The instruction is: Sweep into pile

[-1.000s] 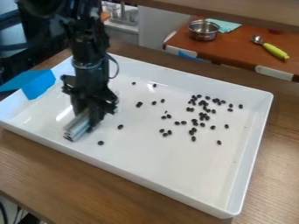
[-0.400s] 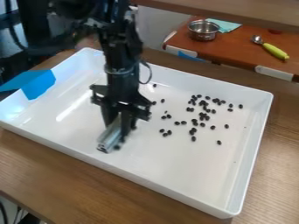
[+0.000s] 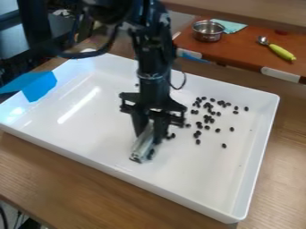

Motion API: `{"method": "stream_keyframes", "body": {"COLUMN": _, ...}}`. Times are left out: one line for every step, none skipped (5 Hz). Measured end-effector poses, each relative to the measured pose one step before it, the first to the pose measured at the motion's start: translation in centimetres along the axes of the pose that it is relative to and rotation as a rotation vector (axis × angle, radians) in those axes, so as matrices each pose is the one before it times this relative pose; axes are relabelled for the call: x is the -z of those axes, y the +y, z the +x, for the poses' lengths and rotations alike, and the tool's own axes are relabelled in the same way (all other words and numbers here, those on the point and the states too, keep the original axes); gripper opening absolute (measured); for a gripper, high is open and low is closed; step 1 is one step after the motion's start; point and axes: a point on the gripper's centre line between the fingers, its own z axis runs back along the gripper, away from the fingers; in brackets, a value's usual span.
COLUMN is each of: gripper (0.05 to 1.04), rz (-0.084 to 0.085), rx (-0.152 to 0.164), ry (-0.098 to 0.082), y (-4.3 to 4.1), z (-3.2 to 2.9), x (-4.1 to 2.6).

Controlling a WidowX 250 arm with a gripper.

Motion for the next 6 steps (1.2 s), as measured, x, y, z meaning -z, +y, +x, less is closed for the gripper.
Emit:
{"method": "stream_keyframes", "body": {"gripper": 0.379, "rz": -0.0187, "rx": -0.0368, "ry": 0.0217, "y": -1.755, "z": 0.696, "x": 0.333}}
{"method": "stream_keyframes", "body": {"gripper": 0.379, "rz": -0.0187, "rx": -0.0214, "ry": 0.0122, "y": -2.089, "z": 0.865, "x": 0.190}}
{"method": "stream_keyframes", "body": {"gripper": 0.379, "rz": -0.0292, "rx": -0.0060, "ry": 0.0261, "y": -2.578, "z": 0.217, "x": 0.193}}
{"method": "stream_keyframes", "body": {"gripper": 0.379, "rz": -0.0356, "rx": 0.0036, "ry": 0.0453, "y": -3.120, "z": -0.543, "x": 0.317}}
{"method": "stream_keyframes", "body": {"gripper": 0.379, "rz": -0.0184, "rx": 0.0009, "ry": 0.0322, "y": -0.935, "z": -0.675, "x": -0.078}}
{"method": "stream_keyframes", "body": {"gripper": 0.379, "rz": -0.0276, "rx": -0.0063, "ry": -0.0062, "y": 1.373, "z": 0.379, "x": -1.485}}
